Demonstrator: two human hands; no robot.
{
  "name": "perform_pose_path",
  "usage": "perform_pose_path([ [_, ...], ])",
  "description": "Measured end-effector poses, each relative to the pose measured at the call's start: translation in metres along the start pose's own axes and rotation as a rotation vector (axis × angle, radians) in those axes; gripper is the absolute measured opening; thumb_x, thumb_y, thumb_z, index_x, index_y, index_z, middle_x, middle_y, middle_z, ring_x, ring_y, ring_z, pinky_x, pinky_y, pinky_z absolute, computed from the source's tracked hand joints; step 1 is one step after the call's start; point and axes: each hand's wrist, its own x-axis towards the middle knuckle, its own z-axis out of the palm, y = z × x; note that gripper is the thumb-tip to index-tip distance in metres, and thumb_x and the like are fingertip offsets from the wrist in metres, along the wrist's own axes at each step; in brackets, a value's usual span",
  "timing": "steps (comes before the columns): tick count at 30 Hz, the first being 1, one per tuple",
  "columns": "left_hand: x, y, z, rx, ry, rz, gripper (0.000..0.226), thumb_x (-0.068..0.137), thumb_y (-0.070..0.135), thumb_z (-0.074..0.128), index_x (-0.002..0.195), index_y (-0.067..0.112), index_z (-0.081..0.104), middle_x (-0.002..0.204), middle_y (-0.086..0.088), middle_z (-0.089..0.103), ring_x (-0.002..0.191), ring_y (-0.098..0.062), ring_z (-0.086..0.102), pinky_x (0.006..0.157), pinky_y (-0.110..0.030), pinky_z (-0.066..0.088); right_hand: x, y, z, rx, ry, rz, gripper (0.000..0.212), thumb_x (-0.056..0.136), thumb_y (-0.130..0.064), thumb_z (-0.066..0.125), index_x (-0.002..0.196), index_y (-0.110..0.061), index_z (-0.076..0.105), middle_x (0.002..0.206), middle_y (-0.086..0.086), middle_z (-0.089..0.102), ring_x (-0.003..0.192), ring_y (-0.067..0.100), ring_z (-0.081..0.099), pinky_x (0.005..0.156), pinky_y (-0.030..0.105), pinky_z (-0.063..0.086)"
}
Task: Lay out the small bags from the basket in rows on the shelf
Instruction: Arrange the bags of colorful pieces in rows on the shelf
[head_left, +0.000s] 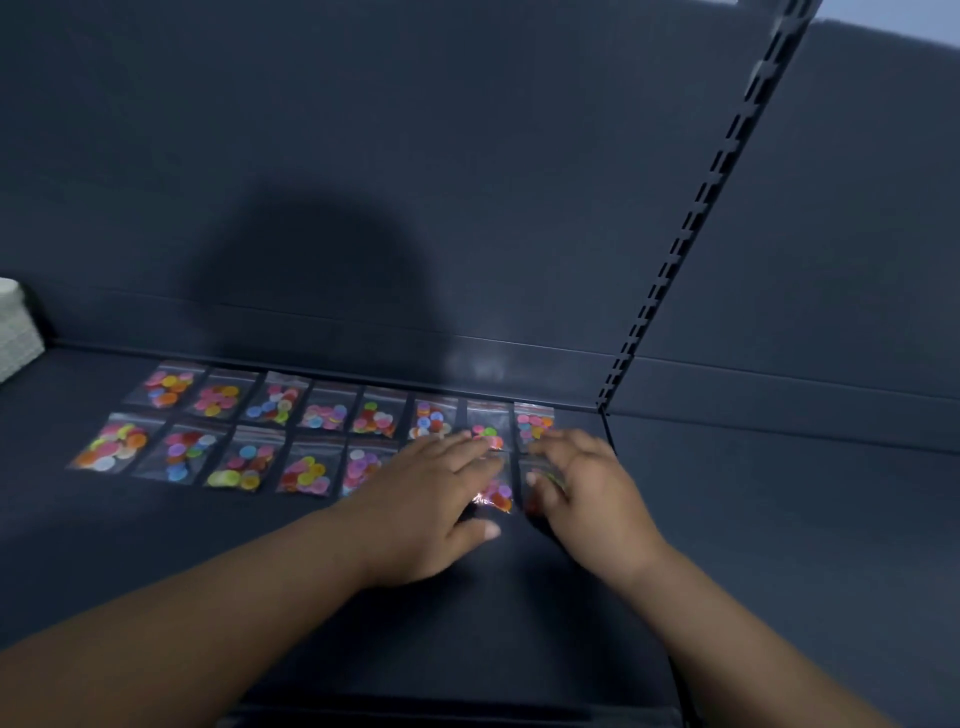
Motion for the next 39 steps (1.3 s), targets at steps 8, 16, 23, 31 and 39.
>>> perform_pose_path([
  [8,-0.034,-0.06,-0.056,0.216,0.254,-0.127,0.057,0.08,0.045,0.041,0.118,0.008,0.062,0.124,-0.015,0.062,0.113,-0.033,0.06,0.091,-0.047,0.05,0.046,-0.091,0.005,-0.143,0.049,-0.227,0.043,0.085,-0.03,0.063,0.126,-0.018,0.056,0.138,0.006,0.046,0.125,0.029,0.041,0.103,0.039,0.034],
  [16,-0.129,-0.156,-0.107,0.336,0.317,-0.306,0.059,0.08,0.048,0.041,0.12,0.009,0.061,0.121,-0.014,0.063,0.108,-0.031,0.062,0.091,-0.044,0.049,0.09,-0.213,0.041,-0.16,-0.011,-0.398,0.054,0.09,-0.038,0.055,0.139,-0.022,0.041,0.148,0.002,0.033,0.134,0.023,0.028,0.11,0.035,0.023],
  [23,-0.231,-0.258,-0.149,0.262,0.33,-0.453,0.064,0.082,0.053,0.036,0.123,0.01,0.059,0.125,-0.013,0.061,0.111,-0.03,0.06,0.095,-0.041,0.046,0.128,-0.35,0.099,-0.079,-0.038,-0.483,0.052,0.091,-0.041,0.054,0.138,-0.023,0.043,0.147,-0.001,0.035,0.135,0.019,0.027,0.111,0.031,0.022],
  [31,-0.323,-0.364,-0.167,0.175,0.366,-0.56,0.058,0.089,0.048,0.046,0.133,0.011,0.051,0.134,-0.01,0.055,0.119,-0.027,0.054,0.1,-0.037,0.041,0.164,-0.468,0.174,0.03,-0.138,-0.544,0.049,0.086,-0.035,0.058,0.132,-0.019,0.05,0.138,0.001,0.046,0.126,0.024,0.04,0.106,0.036,0.034],
  [39,-0.352,-0.412,-0.149,0.002,0.208,-0.592,0.053,0.094,0.041,0.046,0.143,0.022,0.035,0.144,-0.001,0.042,0.127,-0.019,0.045,0.103,-0.033,0.038,0.177,-0.519,0.202,-0.148,-0.635,-0.53,0.056,0.074,-0.041,0.071,0.123,-0.024,0.05,0.117,0.001,0.052,0.108,0.02,0.054,0.09,0.029,0.047],
])
